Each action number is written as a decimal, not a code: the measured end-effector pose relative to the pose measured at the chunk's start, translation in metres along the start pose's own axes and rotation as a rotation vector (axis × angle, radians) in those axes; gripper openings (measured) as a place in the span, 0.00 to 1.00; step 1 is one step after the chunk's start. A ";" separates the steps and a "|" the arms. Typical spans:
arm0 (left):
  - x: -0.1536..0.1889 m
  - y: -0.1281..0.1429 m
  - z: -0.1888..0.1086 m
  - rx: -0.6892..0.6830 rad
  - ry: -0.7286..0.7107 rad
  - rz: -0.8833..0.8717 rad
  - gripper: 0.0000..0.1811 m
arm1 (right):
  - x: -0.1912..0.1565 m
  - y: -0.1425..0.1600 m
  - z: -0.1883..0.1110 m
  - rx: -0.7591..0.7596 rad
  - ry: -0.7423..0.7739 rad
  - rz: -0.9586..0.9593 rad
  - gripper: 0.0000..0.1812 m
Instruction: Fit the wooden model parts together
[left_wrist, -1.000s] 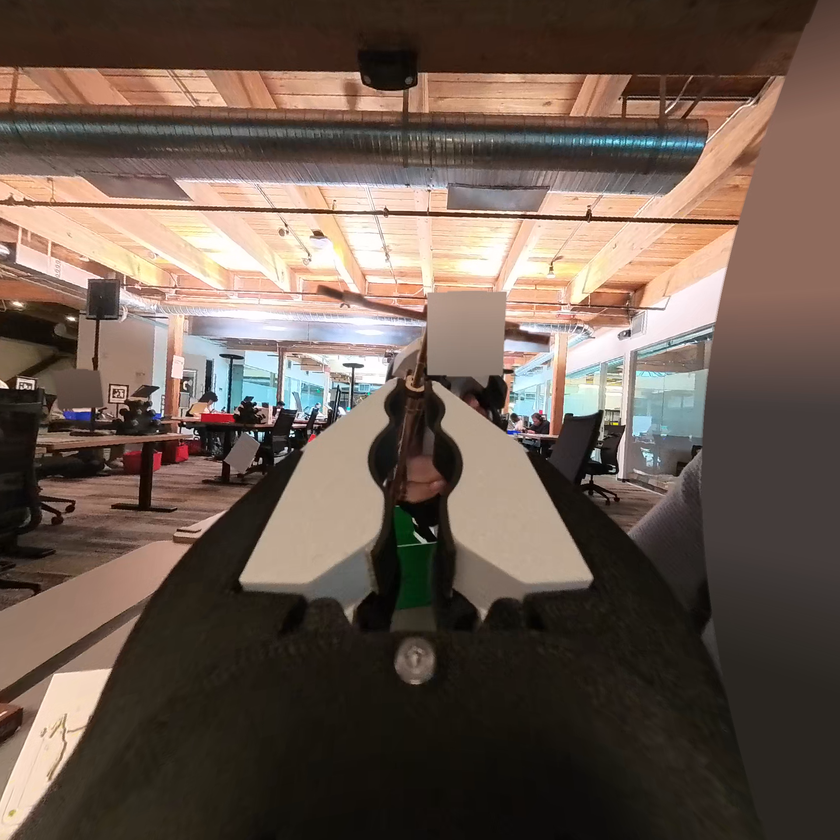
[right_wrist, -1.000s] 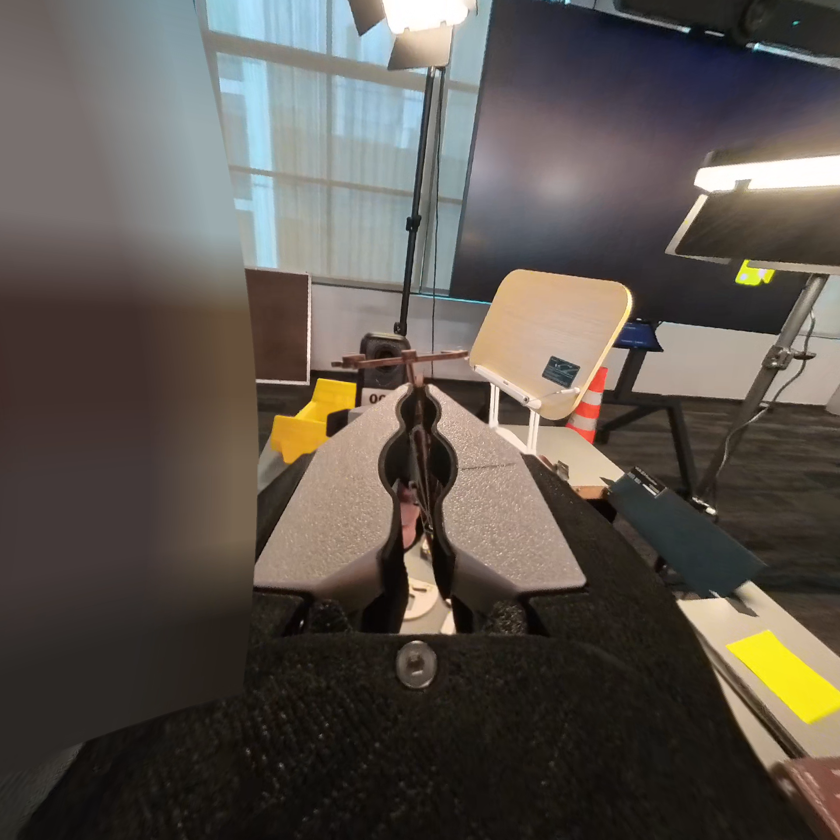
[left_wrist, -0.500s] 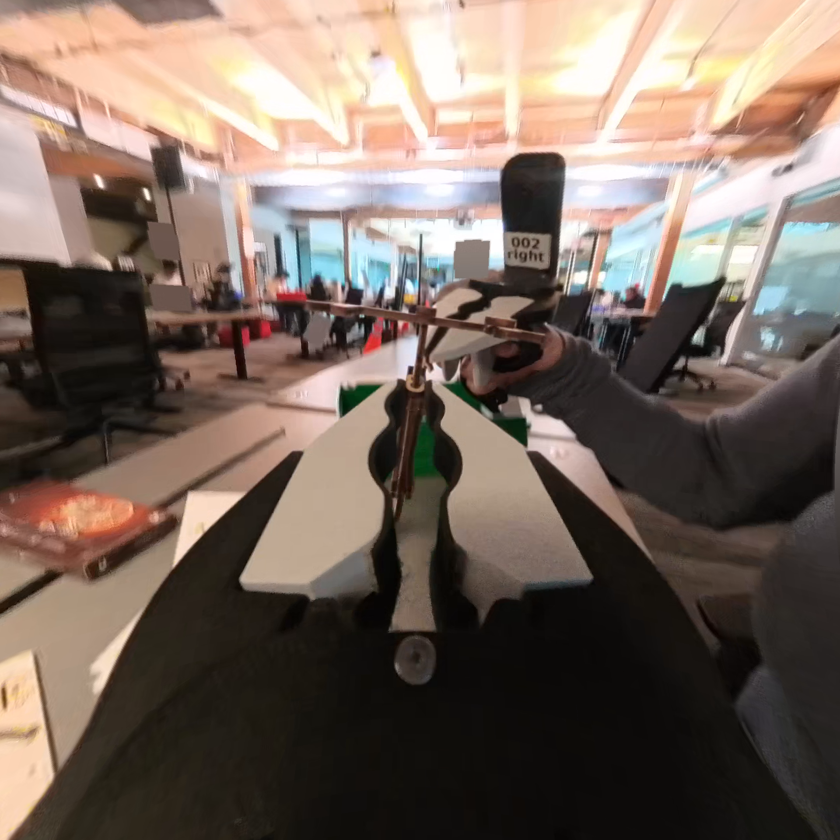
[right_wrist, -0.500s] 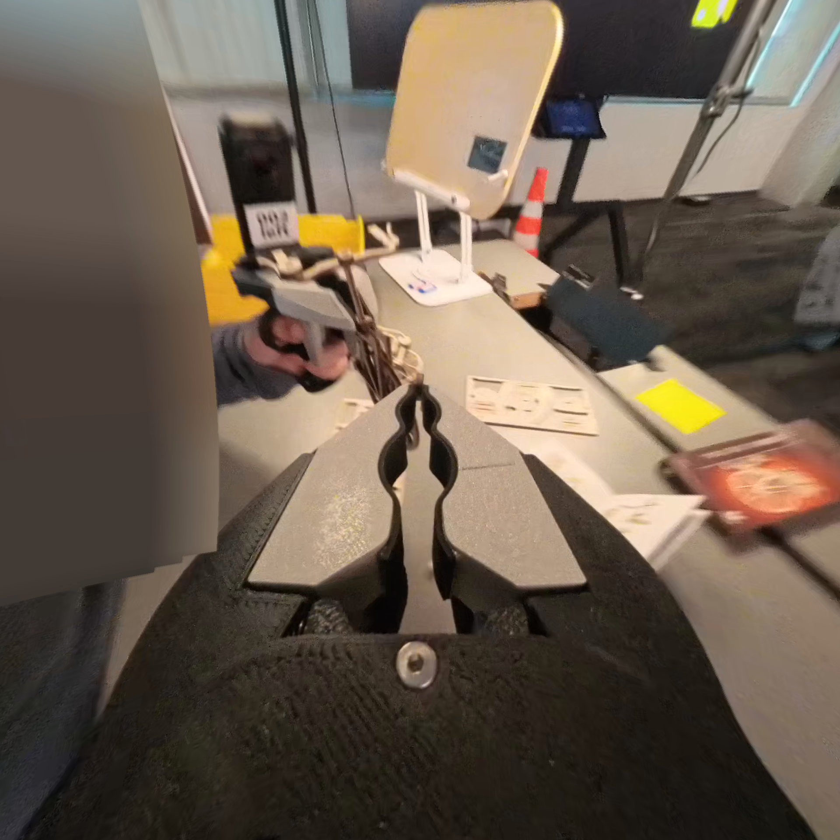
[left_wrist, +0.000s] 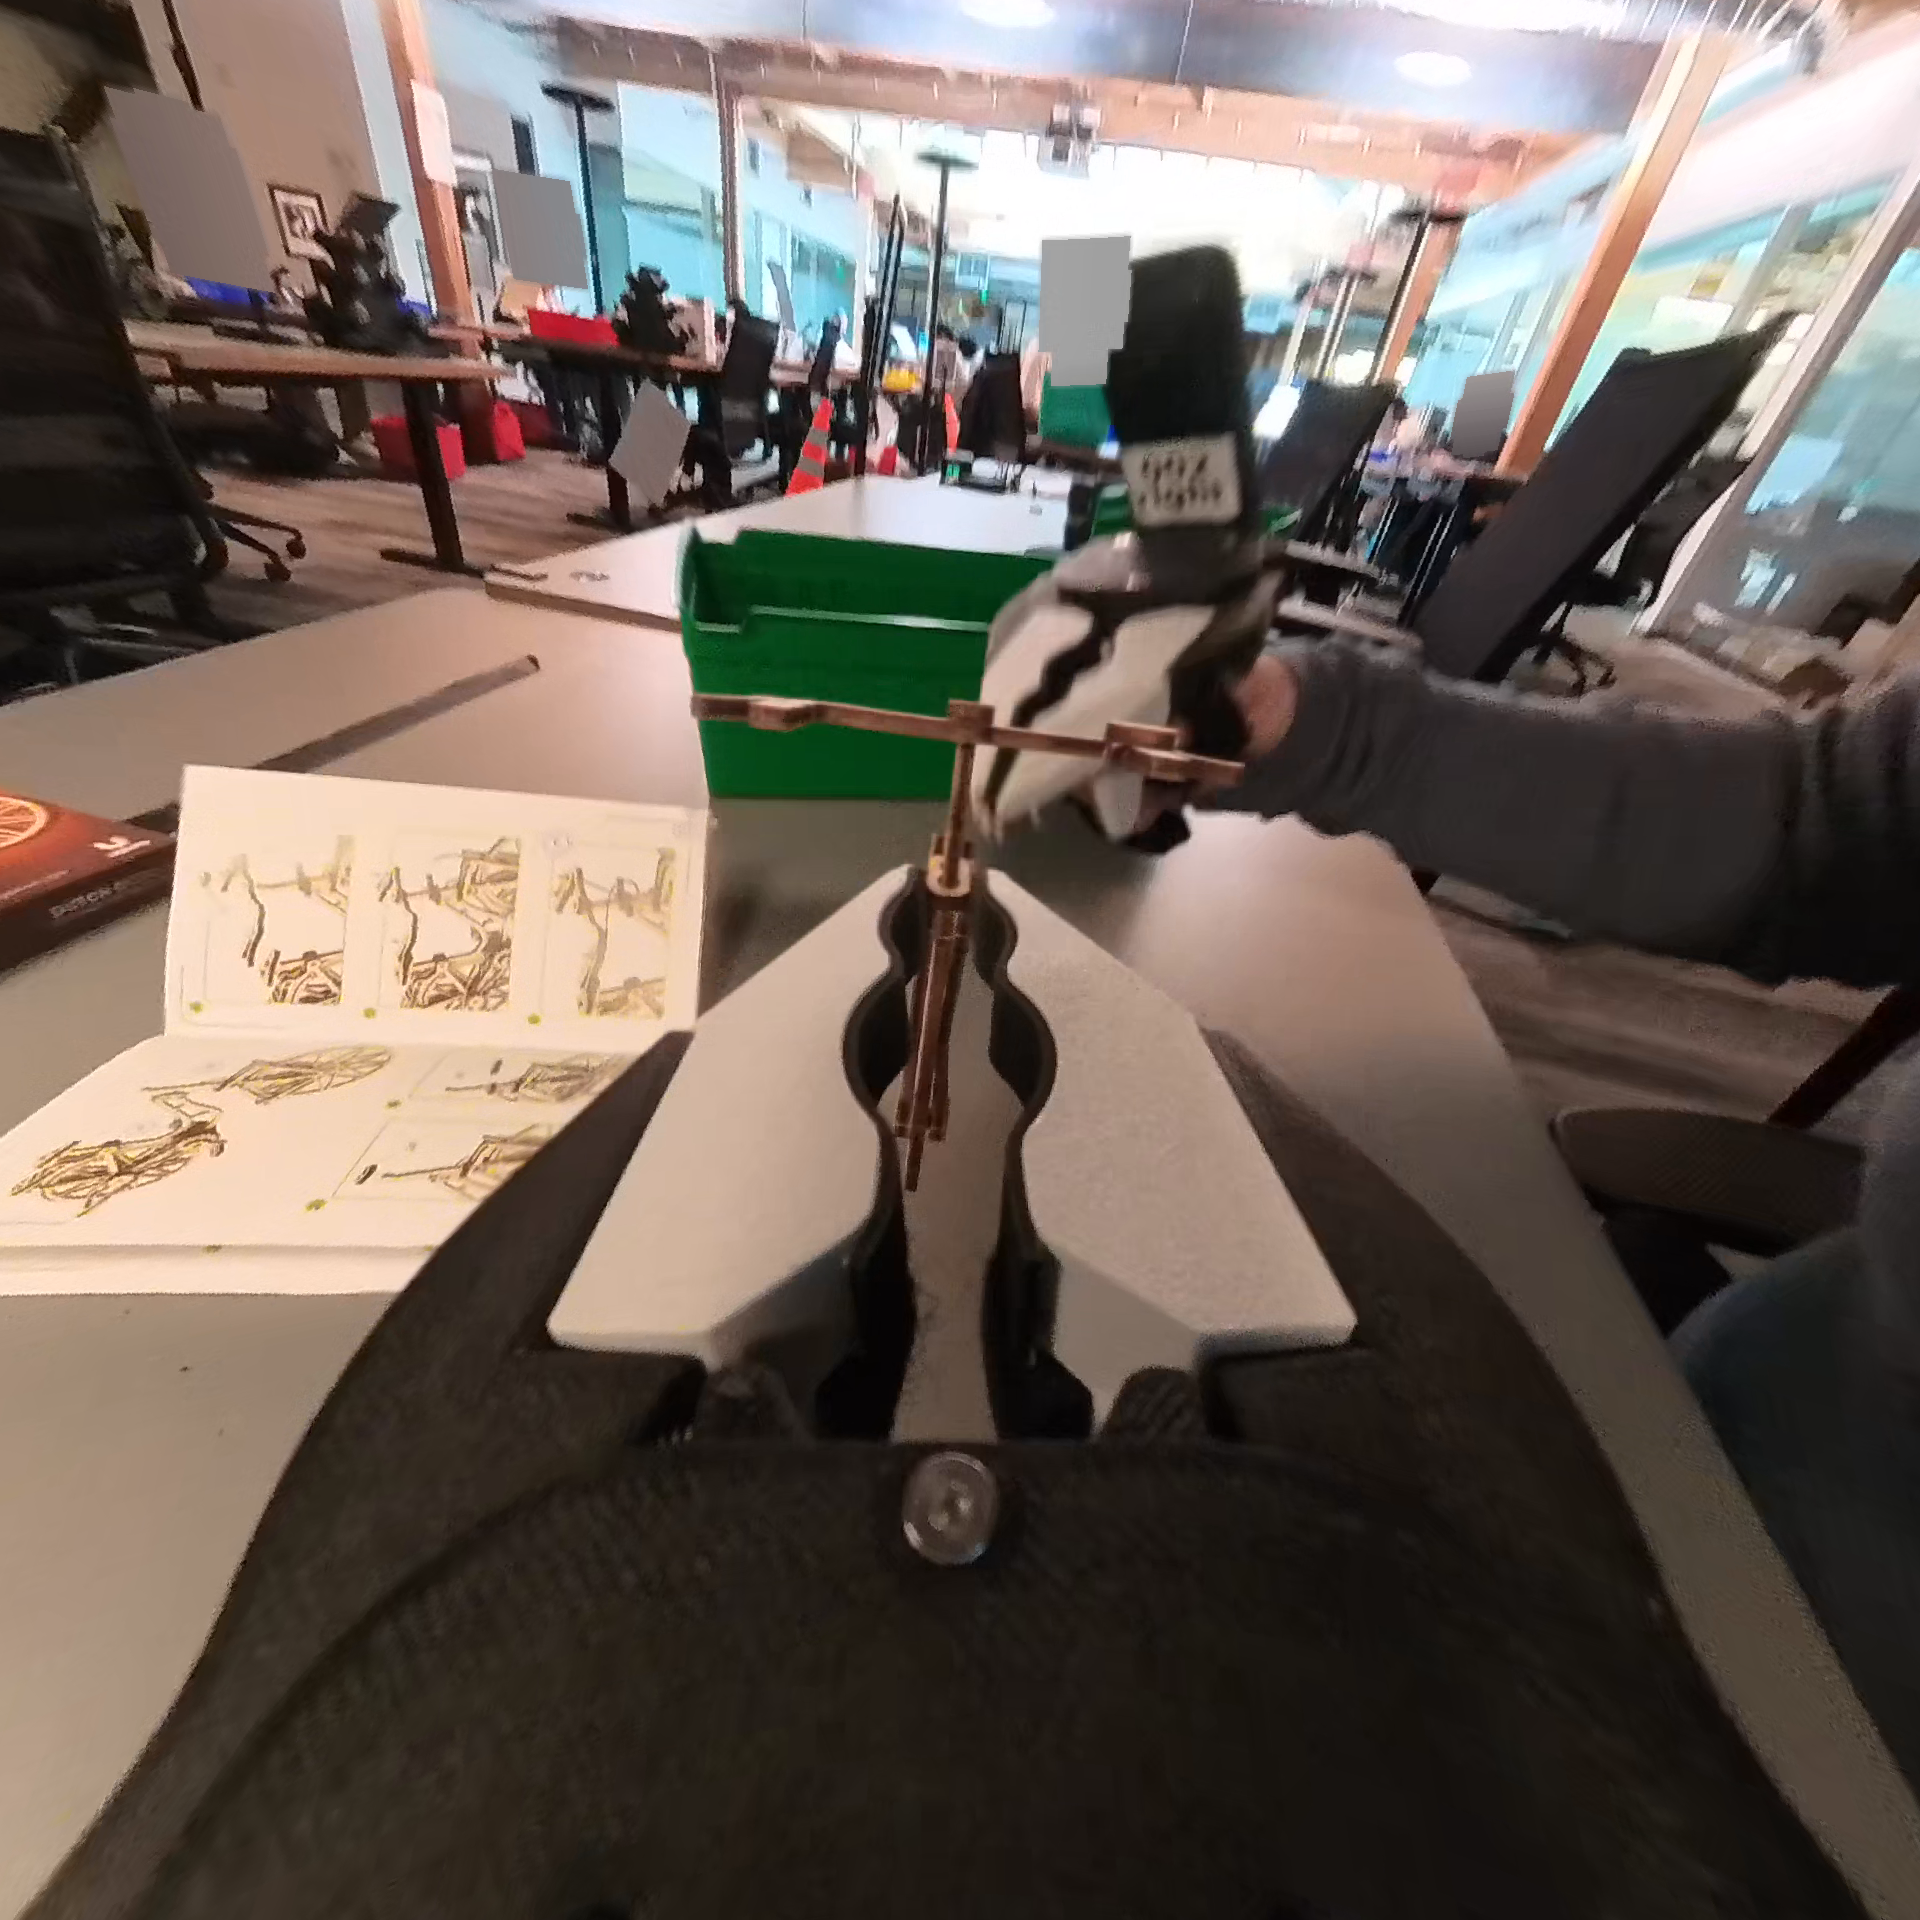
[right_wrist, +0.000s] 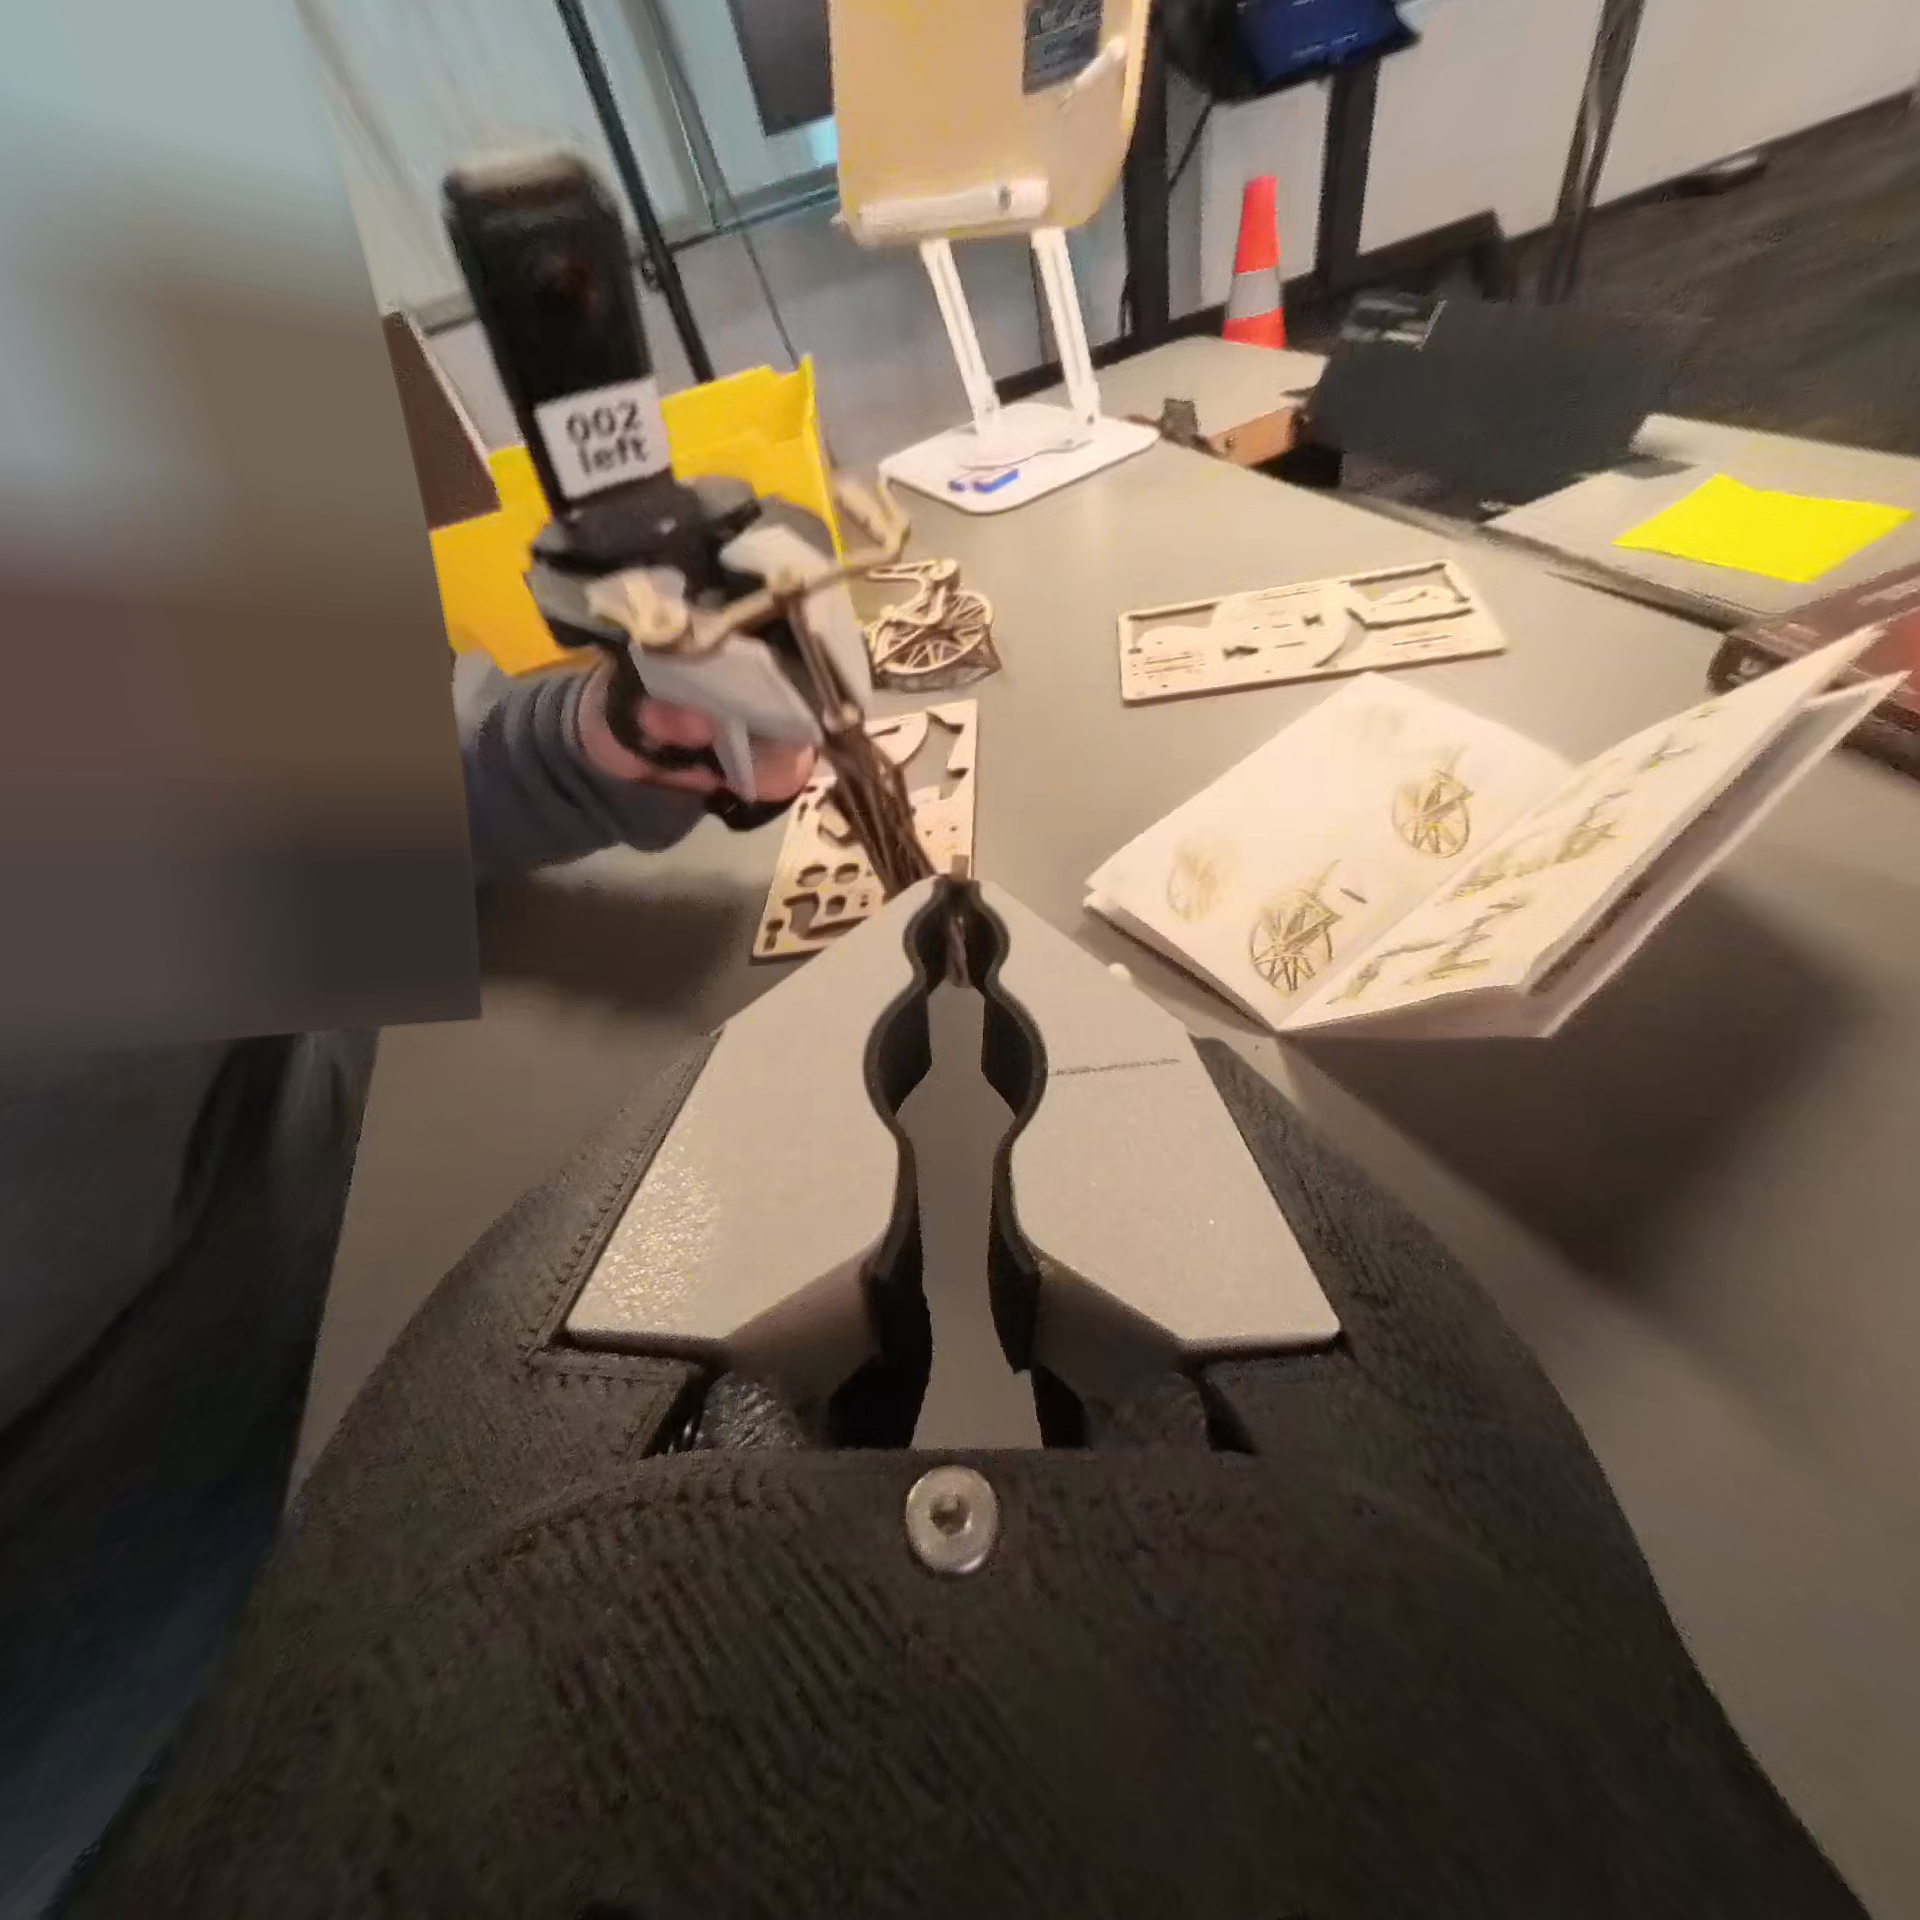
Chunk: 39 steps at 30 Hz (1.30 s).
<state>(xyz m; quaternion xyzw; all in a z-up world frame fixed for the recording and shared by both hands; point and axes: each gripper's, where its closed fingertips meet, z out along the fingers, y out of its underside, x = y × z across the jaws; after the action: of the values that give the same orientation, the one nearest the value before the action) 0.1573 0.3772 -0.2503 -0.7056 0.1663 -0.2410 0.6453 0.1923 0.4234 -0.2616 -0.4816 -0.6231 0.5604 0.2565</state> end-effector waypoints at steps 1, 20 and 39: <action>-0.001 0.006 0.002 -0.032 -0.011 0.017 0.04 | 0.003 -0.002 0.000 -0.004 0.018 0.008 0.00; -0.015 0.005 -0.010 0.008 -0.094 0.009 0.04 | 0.037 0.119 -0.008 -1.199 -0.034 -0.329 0.05; -0.020 0.006 -0.014 0.017 -0.088 -0.027 0.04 | 0.041 0.119 -0.006 -1.366 -0.045 -0.411 0.05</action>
<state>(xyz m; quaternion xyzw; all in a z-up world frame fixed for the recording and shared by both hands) 0.1338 0.3758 -0.2582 -0.7122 0.1260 -0.2197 0.6546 0.2178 0.4517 -0.3818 -0.3959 -0.9181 -0.0052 -0.0150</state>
